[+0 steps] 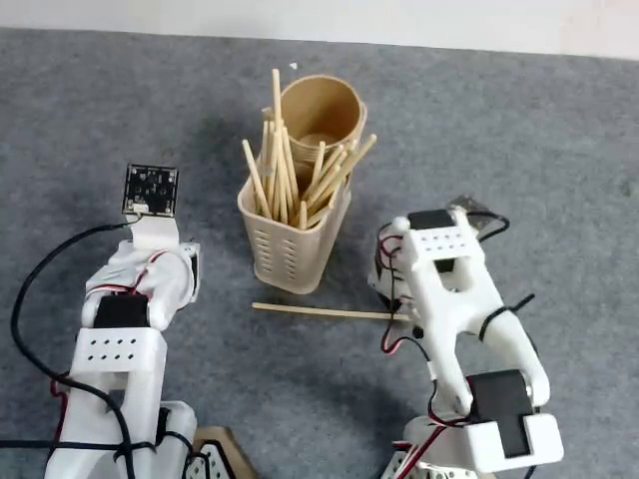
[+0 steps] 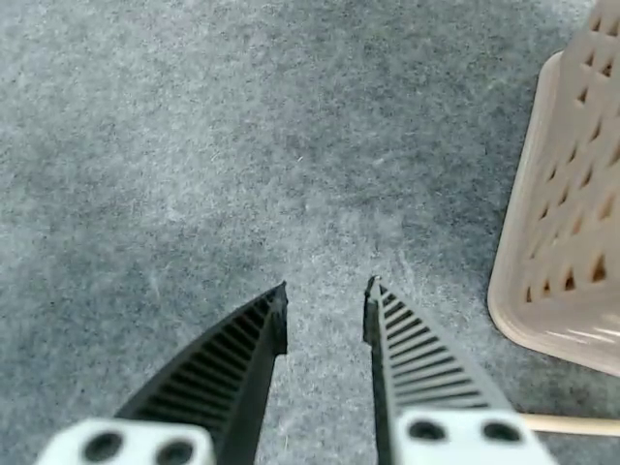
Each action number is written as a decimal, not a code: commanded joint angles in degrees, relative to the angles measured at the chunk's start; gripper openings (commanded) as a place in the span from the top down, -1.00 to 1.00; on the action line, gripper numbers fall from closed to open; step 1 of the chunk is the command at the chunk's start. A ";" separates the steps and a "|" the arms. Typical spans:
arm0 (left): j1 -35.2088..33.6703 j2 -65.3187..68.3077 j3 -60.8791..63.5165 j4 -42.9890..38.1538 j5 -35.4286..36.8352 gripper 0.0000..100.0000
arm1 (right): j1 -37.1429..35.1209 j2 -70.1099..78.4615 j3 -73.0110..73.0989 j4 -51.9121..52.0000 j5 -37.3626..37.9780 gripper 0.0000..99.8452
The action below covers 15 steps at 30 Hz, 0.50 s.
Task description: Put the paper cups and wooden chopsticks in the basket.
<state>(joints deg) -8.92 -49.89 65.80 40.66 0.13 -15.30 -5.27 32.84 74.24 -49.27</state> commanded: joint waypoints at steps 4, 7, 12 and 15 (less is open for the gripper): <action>-0.40 -0.57 -0.22 -0.79 -0.09 0.68 | -2.24 0.31 -1.54 -6.64 -7.56 0.66; -0.40 -0.66 -0.22 -0.70 -0.09 0.68 | -2.07 0.40 0.66 -7.96 -8.00 0.66; -0.48 -0.84 -0.22 -0.70 -0.09 0.68 | -1.45 0.48 2.86 -9.54 -8.00 0.67; -0.48 -0.84 -0.22 -0.70 -0.09 0.68 | -0.66 0.48 5.67 -10.07 -7.91 0.67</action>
<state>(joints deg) -8.92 -49.89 65.80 40.66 0.13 -17.05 -4.57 36.53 64.75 -56.57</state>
